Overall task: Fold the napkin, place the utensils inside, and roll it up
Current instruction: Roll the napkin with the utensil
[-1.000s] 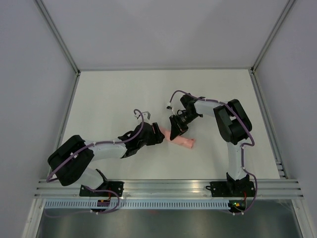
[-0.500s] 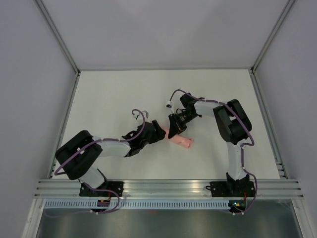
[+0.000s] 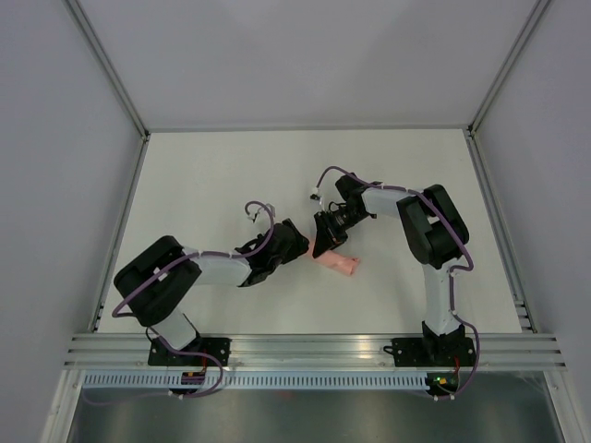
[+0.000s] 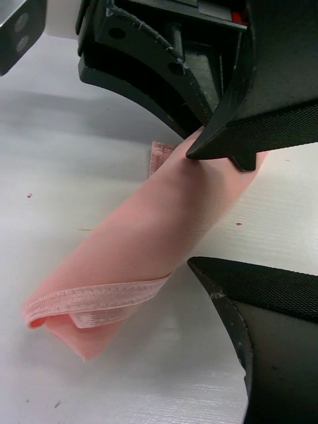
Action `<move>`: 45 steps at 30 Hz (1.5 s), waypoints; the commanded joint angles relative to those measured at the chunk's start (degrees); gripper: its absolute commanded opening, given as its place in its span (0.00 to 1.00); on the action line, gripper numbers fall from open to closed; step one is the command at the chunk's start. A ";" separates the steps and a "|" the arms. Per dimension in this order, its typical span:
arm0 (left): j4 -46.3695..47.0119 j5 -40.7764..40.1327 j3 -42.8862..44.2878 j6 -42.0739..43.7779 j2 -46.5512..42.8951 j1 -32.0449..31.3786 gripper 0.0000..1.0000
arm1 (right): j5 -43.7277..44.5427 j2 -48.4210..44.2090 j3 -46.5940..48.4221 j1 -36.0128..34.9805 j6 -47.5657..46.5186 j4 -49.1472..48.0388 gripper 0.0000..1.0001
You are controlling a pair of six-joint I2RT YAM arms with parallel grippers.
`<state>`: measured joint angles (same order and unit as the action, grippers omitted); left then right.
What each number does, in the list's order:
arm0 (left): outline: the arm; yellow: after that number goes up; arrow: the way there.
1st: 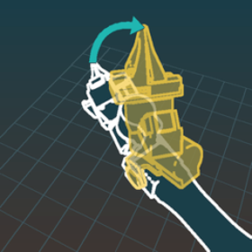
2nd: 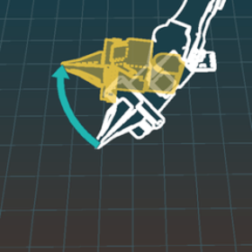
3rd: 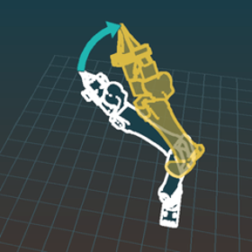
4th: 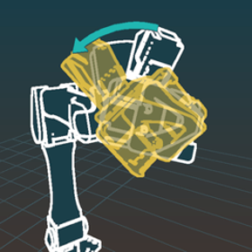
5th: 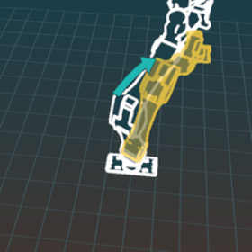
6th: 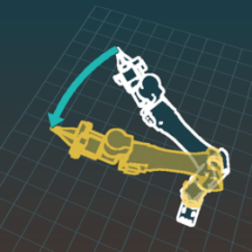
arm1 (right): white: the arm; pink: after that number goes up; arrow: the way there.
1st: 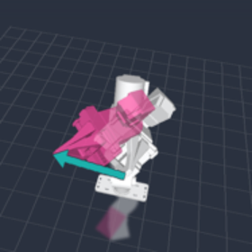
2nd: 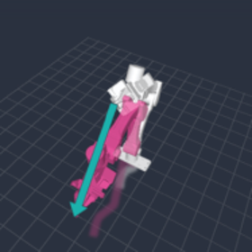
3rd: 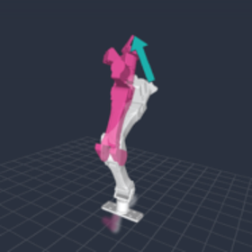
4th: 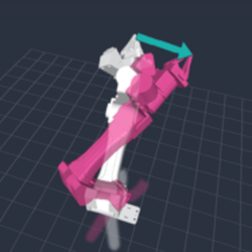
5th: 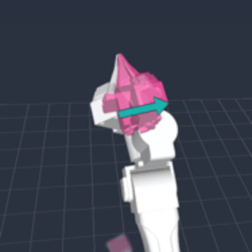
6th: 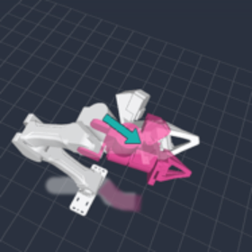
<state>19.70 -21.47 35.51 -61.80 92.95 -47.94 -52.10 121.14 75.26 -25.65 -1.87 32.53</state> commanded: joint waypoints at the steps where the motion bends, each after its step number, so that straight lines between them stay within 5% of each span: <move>1: -4.57 -3.75 3.86 -2.89 1.27 -0.31 0.65 | 1.21 1.90 0.94 -0.10 -0.50 -1.33 0.32; 10: -16.45 -5.07 13.53 4.49 4.70 0.57 0.49 | -3.45 3.57 4.80 -0.10 -1.74 3.06 0.33; 16: -17.50 -0.15 15.73 10.73 6.19 3.73 0.42 | -3.54 2.87 7.26 0.60 -1.03 4.12 0.57; 20: -21.70 1.96 20.29 16.17 7.95 5.05 0.41 | -3.89 2.35 8.67 1.65 0.28 4.47 0.62; 45: -39.83 18.40 51.15 37.19 26.84 11.38 0.50 | 2.35 -0.20 6.39 5.17 -0.15 4.55 0.48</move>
<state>-16.71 -5.74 83.22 -29.02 118.37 -37.26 -51.16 123.70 82.26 -21.10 -2.74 36.97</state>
